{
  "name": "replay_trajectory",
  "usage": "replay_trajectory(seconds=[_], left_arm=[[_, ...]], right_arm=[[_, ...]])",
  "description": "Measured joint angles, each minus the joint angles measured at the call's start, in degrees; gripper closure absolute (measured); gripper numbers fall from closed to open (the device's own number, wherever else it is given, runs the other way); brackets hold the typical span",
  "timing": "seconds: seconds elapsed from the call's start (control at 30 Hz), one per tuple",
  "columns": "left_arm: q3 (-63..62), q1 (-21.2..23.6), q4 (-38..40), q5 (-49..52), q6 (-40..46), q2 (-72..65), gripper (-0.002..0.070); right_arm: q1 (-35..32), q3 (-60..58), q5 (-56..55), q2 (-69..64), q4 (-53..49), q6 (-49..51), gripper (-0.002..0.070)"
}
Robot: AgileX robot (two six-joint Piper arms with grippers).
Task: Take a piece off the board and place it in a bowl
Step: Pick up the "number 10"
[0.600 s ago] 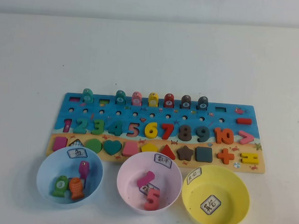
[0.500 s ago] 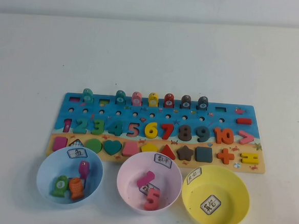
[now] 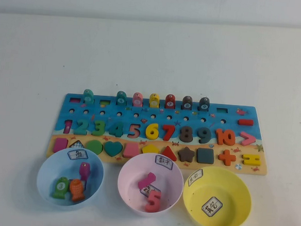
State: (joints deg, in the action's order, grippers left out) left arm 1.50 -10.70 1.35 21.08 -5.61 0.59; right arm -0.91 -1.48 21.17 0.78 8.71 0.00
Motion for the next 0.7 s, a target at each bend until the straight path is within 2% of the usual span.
replay_trajectory(seconds=[0.23, 0.3, 0.43, 0.5, 0.7], left_arm=[[0.0, 0.0, 0.0, 0.0, 0.0, 0.0, 0.0678], [0.0, 0.0, 0.0, 0.0, 0.0, 0.0, 0.0678], [0.0, 0.0, 0.0, 0.0, 0.0, 0.0, 0.0678], [0.0, 0.0, 0.0, 0.0, 0.0, 0.0, 0.0678], [0.0, 0.0, 0.0, 0.0, 0.0, 0.0, 0.0678]], right_arm=[[0.0, 0.0, -0.4, 0.0, 12.9, 0.0, 0.0694], [0.0, 0.0, -0.6, 0.0, 20.5, 0.0, 0.0694], [0.0, 0.0, -1.7, 0.0, 42.8, 0.0, 0.0694], [0.0, 0.0, -2.5, 0.0, 48.6, 0.0, 0.0694], [0.0, 0.0, -2.9, 0.0, 52.4, 0.0, 0.0694]])
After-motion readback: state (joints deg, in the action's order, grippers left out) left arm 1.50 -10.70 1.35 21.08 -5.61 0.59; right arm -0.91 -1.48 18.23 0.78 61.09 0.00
